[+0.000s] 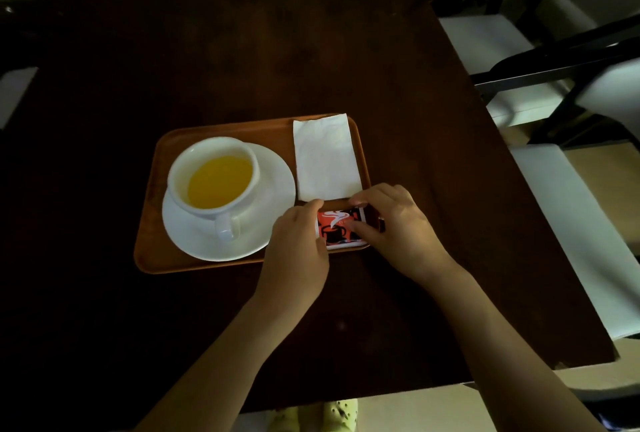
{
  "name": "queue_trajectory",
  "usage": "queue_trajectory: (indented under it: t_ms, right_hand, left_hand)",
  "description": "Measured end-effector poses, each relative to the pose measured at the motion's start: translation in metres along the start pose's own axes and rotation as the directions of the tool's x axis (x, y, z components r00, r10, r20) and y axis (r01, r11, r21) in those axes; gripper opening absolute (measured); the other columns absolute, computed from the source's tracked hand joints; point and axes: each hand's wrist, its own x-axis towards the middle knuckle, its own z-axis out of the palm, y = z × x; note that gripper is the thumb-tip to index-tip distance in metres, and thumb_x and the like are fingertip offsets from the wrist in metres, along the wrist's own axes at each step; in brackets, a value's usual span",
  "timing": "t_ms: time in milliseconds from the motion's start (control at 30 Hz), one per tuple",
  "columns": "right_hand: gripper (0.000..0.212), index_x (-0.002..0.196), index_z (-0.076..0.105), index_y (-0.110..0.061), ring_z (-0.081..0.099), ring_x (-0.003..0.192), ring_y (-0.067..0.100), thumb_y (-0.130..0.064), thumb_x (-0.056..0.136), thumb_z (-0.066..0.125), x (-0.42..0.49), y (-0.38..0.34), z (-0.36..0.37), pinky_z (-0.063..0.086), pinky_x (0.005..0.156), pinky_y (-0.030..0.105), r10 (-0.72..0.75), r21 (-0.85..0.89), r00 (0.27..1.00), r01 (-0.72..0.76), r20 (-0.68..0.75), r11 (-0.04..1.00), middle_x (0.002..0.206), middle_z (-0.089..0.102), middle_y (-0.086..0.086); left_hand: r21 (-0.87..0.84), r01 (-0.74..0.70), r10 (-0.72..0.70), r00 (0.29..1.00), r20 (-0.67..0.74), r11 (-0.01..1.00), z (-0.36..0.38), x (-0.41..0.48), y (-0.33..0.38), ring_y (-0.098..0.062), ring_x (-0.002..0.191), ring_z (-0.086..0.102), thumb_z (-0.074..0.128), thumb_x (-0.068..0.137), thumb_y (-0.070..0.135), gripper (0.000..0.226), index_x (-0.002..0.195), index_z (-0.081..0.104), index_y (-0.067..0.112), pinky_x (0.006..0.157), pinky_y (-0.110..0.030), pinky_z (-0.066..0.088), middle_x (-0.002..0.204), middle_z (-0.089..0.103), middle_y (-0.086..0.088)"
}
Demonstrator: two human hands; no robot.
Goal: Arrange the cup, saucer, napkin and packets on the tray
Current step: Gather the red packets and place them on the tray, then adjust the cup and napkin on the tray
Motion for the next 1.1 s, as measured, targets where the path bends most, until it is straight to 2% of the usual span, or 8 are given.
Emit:
queue_trajectory:
  t_ms: [433, 533, 633, 733, 800, 867, 933, 1100]
  right_hand:
    - [0.036, 0.117, 0.055, -0.017, 0.051, 0.109, 0.014, -0.021, 0.083, 0.064, -0.001, -0.001, -0.005, 0.046, 0.084, 0.022, 0.016, 0.081, 0.999, -0.013, -0.042, 0.997, 0.119, 0.056, 0.001]
    - [0.035, 0.118, 0.054, -0.02, 0.051, 0.097, 0.008, -0.021, 0.084, 0.062, 0.0, -0.003, -0.015, 0.043, 0.073, 0.01, 0.025, 0.117, 0.997, -0.017, -0.071, 0.993, 0.112, 0.054, -0.006]
    - [0.031, 0.114, 0.055, -0.021, 0.053, 0.085, 0.004, -0.022, 0.084, 0.061, 0.009, -0.007, -0.026, 0.04, 0.063, 0.008, 0.048, 0.162, 0.995, -0.032, -0.092, 0.986, 0.104, 0.052, -0.011]
    - [0.03, 0.115, 0.053, -0.024, 0.055, 0.084, 0.002, -0.023, 0.086, 0.059, 0.024, -0.023, -0.029, 0.041, 0.063, 0.008, 0.044, 0.222, 0.996, -0.026, -0.076, 0.975, 0.104, 0.057, -0.01]
    - [0.032, 0.118, 0.052, -0.026, 0.054, 0.083, -0.001, -0.025, 0.086, 0.059, 0.034, -0.037, -0.024, 0.039, 0.062, 0.007, 0.044, 0.242, 0.999, -0.036, -0.027, 0.97, 0.109, 0.058, -0.01]
    - [0.034, 0.12, 0.051, -0.026, 0.053, 0.084, 0.001, -0.026, 0.086, 0.059, 0.043, -0.049, -0.015, 0.038, 0.063, 0.008, 0.043, 0.252, 0.998, -0.05, 0.036, 0.966, 0.116, 0.059, -0.007]
    - [0.035, 0.121, 0.052, -0.023, 0.052, 0.088, 0.005, -0.025, 0.087, 0.06, 0.052, -0.058, -0.007, 0.041, 0.067, 0.011, 0.049, 0.248, 0.995, -0.07, 0.091, 0.966, 0.122, 0.06, -0.002]
    - [0.029, 0.116, 0.058, -0.015, 0.058, 0.09, 0.013, -0.017, 0.087, 0.059, 0.065, -0.075, 0.012, 0.046, 0.077, 0.022, 0.155, 0.184, 0.986, -0.165, 0.068, 0.969, 0.12, 0.063, 0.006]
  left_hand:
    - [-0.02, 0.027, -0.027, 1.0, -0.006, 0.999, -0.012, -0.006, 0.007, -0.018, 0.119, 0.052, 0.05, 0.089, 0.011, 0.046, 0.134, 0.039, 0.016, 0.101, -0.036, 0.045, 0.132, 0.052, -0.006]
    - [-0.046, 0.003, -0.007, 0.996, -0.093, 0.999, -0.029, -0.013, 0.01, -0.01, 0.113, 0.054, 0.052, 0.088, 0.014, 0.044, 0.131, 0.044, 0.021, 0.093, -0.023, 0.048, 0.13, 0.055, 0.001]
    - [-0.127, 0.005, -0.036, 0.969, -0.243, 0.992, -0.059, -0.025, 0.005, -0.001, 0.098, 0.052, 0.055, 0.087, 0.016, 0.033, 0.119, 0.056, 0.025, 0.073, -0.004, 0.038, 0.113, 0.061, 0.01]
    - [-0.202, 0.032, -0.112, 0.91, -0.4, 0.979, -0.095, -0.033, -0.013, -0.004, 0.093, 0.053, 0.054, 0.087, 0.014, 0.025, 0.108, 0.062, 0.024, 0.071, -0.008, 0.038, 0.104, 0.059, 0.014]
    - [-0.287, 0.088, -0.212, 0.875, -0.434, 0.954, -0.113, -0.031, -0.033, -0.01, 0.098, 0.057, 0.052, 0.087, 0.011, 0.026, 0.107, 0.062, 0.024, 0.078, -0.019, 0.044, 0.109, 0.062, 0.008]
    - [-0.352, 0.186, -0.333, 0.841, -0.425, 0.917, -0.123, -0.025, -0.056, -0.015, 0.103, 0.057, 0.05, 0.086, 0.008, 0.03, 0.112, 0.059, 0.021, 0.087, -0.029, 0.044, 0.114, 0.063, 0.001]
    - [-0.382, 0.279, -0.42, 0.833, -0.361, 0.881, -0.125, -0.016, -0.076, -0.012, 0.103, 0.055, 0.049, 0.086, 0.008, 0.034, 0.119, 0.056, 0.018, 0.087, -0.028, 0.041, 0.12, 0.061, -0.003]
    - [-0.332, 0.364, -0.437, 0.881, -0.18, 0.87, -0.121, 0.01, -0.101, -0.019, 0.106, 0.056, 0.053, 0.083, 0.007, 0.041, 0.124, 0.052, 0.015, 0.086, -0.029, 0.041, 0.125, 0.059, -0.009]
